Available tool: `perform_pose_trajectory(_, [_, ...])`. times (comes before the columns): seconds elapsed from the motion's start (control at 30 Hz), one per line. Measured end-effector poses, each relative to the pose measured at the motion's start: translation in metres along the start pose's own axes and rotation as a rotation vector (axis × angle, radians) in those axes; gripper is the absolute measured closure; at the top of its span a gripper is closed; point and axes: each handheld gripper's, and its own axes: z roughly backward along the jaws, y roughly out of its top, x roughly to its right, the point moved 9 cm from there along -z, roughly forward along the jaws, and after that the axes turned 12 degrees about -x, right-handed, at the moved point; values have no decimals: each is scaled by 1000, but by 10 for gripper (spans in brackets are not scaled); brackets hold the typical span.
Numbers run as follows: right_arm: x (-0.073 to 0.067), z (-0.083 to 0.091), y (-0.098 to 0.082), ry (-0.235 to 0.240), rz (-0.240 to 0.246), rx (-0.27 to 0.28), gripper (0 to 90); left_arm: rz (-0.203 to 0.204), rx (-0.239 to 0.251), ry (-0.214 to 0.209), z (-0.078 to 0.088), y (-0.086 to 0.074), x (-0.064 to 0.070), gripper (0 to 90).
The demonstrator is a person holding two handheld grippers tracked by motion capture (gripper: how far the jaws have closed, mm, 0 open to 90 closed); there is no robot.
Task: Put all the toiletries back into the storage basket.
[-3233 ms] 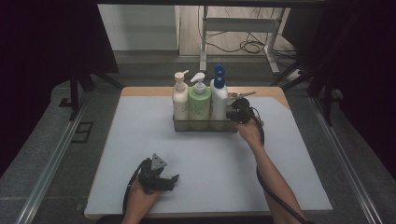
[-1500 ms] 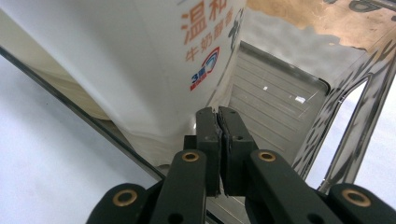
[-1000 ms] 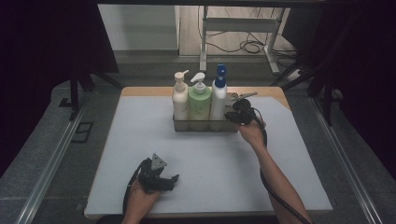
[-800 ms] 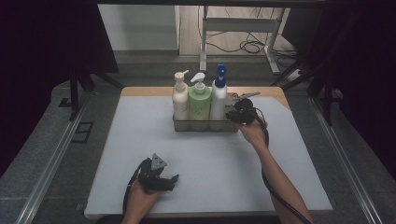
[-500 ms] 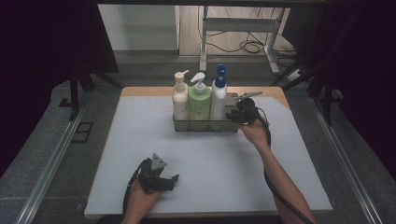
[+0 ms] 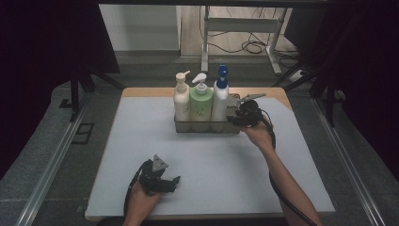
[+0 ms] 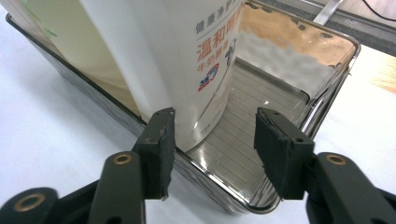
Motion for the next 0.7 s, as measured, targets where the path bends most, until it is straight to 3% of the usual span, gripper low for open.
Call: perform_pose_trajectory(0.7, [-12, 17, -4, 17, 52, 22, 301, 3, 2, -2, 0, 0, 0, 122])
